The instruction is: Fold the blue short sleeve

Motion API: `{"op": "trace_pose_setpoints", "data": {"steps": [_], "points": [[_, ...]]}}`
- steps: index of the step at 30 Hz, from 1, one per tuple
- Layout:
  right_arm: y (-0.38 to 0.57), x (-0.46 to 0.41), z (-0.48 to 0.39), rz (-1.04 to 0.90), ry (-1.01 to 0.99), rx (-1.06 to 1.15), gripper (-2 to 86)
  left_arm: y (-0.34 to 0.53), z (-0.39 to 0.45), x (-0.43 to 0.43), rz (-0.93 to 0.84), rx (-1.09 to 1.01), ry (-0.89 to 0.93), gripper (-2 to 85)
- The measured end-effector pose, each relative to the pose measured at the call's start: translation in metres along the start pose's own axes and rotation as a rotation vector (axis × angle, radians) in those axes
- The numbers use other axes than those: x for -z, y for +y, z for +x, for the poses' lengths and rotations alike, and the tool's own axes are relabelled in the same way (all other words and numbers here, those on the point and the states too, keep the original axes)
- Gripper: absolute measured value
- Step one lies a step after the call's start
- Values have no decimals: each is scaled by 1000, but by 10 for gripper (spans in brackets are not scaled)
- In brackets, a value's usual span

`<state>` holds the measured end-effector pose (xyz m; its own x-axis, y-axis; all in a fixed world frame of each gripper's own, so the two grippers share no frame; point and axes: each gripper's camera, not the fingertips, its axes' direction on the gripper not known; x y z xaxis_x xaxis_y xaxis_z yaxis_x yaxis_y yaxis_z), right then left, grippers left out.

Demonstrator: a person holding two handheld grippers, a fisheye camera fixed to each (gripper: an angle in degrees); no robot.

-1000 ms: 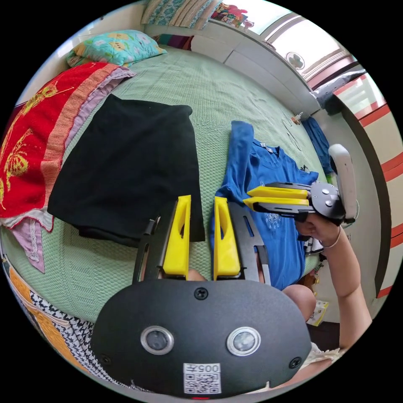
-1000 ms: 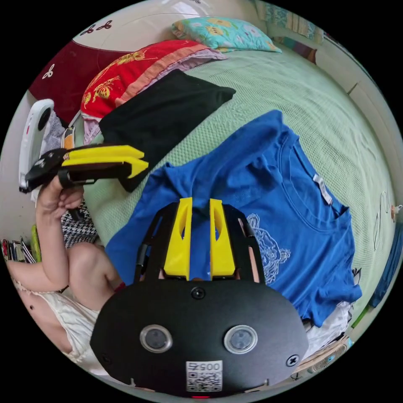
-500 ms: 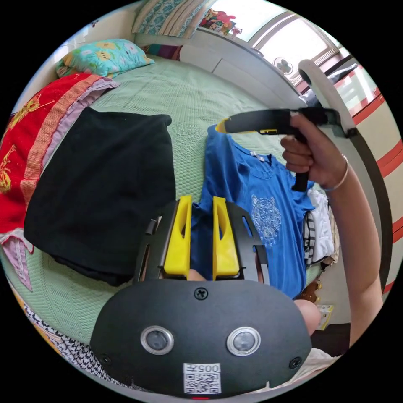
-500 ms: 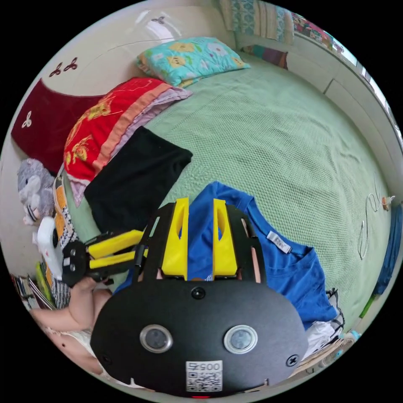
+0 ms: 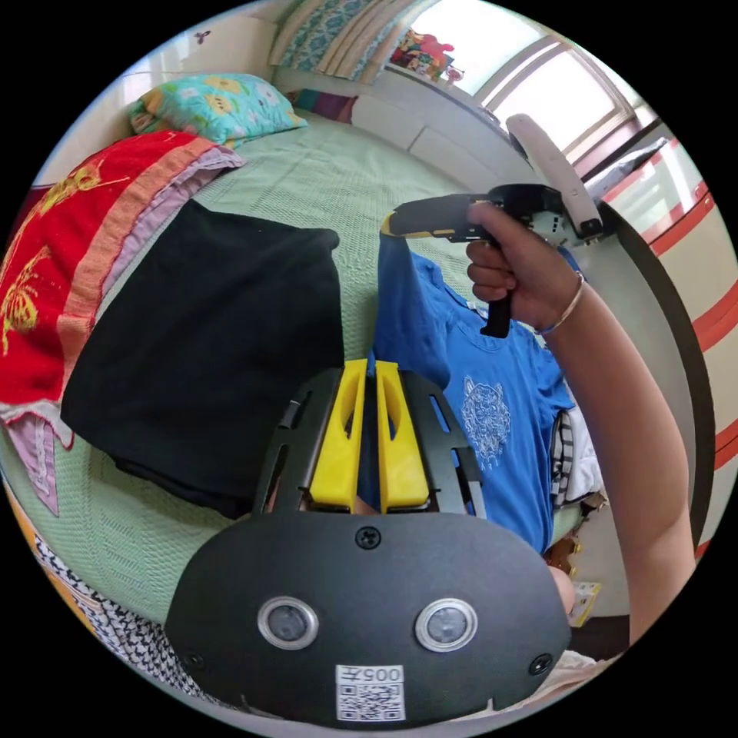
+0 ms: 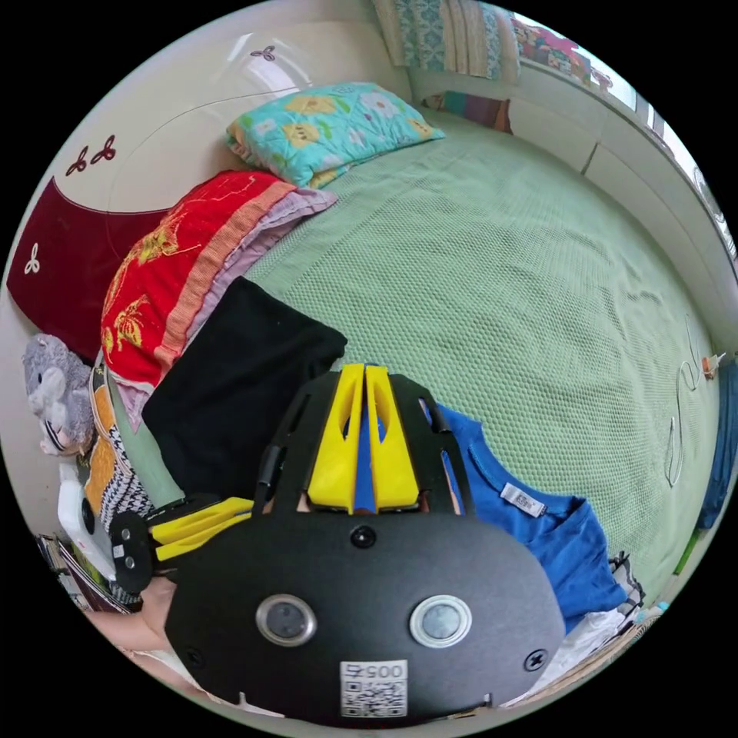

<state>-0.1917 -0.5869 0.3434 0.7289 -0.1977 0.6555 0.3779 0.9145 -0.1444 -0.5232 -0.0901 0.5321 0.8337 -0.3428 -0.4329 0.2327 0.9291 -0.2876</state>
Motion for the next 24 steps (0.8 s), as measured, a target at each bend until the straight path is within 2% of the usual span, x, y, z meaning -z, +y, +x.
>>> {"op": "trace_pose_setpoints", "data": {"steps": [2,5,12,15,17,21,24], "points": [[0,-15,-1,1,-10,-19,-15,0,-4,-6,-32,28,4,36],[-3,-44,-1,-106,35,-27,-15,1,-6,-4,-57,40,24,42],[-15,-4,13,-113,-71,11,30,18,8,40,128,-22,43,3],[-8,9,16,-90,-85,43,55,12,18,16,37,-44,46,-3],[-4,3,17,-142,-117,53,65,9,25,3,18,-54,8,-3],[3,-1,16,-171,-32,63,79,2,27,-25,-62,-29,-61,-2],[16,20,16,-66,-31,98,84,0,26,-17,-36,-17,-38,-2]]}}
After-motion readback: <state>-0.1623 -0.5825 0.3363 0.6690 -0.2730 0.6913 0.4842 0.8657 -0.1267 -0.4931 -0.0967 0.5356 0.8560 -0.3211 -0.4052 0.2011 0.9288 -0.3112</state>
